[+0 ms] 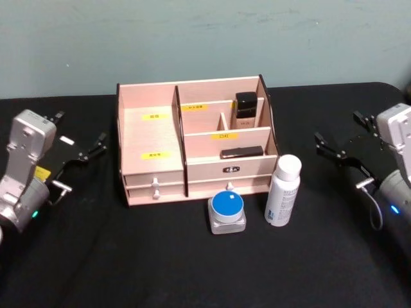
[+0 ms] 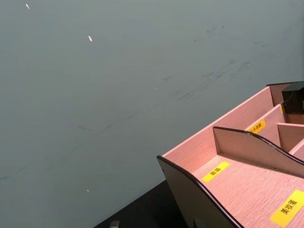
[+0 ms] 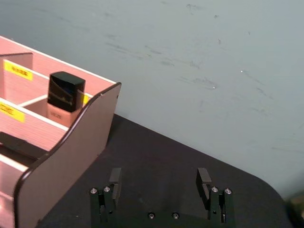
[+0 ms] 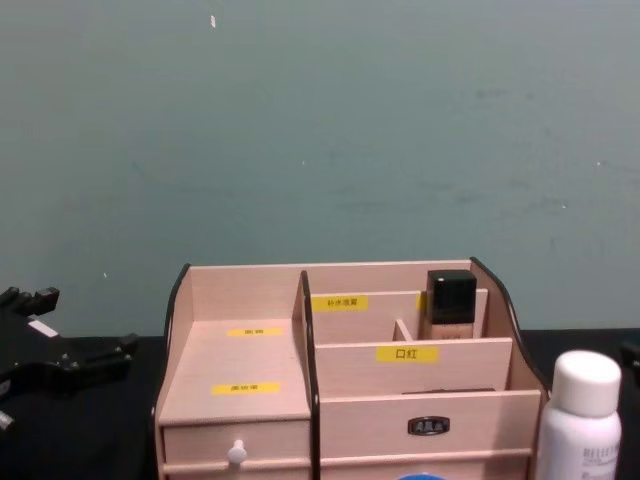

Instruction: Pick up the facial cleanser and watermelon frost from the table and place them into the tiered storage box.

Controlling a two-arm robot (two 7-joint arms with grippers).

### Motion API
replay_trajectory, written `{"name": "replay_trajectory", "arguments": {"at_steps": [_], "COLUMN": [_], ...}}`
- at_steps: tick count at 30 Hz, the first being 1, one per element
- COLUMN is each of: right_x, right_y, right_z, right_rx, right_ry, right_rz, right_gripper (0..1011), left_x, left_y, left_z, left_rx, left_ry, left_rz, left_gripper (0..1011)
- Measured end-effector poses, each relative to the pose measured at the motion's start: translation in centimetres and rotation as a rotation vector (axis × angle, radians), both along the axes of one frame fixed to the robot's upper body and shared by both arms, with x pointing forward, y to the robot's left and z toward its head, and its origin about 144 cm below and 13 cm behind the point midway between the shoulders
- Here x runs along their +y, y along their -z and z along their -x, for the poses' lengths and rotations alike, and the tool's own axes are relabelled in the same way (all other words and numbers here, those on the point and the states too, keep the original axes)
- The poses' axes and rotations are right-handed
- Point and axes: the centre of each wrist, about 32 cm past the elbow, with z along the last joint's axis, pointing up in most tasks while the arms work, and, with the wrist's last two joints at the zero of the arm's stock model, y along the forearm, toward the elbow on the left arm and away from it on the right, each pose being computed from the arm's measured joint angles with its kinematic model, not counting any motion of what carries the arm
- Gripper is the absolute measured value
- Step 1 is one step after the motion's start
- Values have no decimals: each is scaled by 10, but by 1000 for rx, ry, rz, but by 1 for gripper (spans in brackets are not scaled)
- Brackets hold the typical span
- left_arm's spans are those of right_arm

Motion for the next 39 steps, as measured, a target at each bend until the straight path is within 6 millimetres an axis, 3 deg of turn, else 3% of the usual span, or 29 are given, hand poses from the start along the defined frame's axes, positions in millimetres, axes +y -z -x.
{"name": "replay_trajectory", "arguments": {"at_steps": [12, 24, 39], "right_x": [-10, -19, -18], "right_y": [-21, -54, -63], "right_z": [32, 91, 137], "right_rx": [-5, -23, 15], "right_ry": [-56, -152, -297], "right_rz": [-59, -120, -144], "right_gripper": [1003, 1002, 1002], "left_x": [0, 0, 0], "left_y": [0, 0, 0], "left_z": [0, 0, 0], "left_rx": [0, 0, 0], "left_ry": [0, 0, 0], "left_rz": [0, 0, 0], "left_gripper": [1010, 1010, 1010]}}
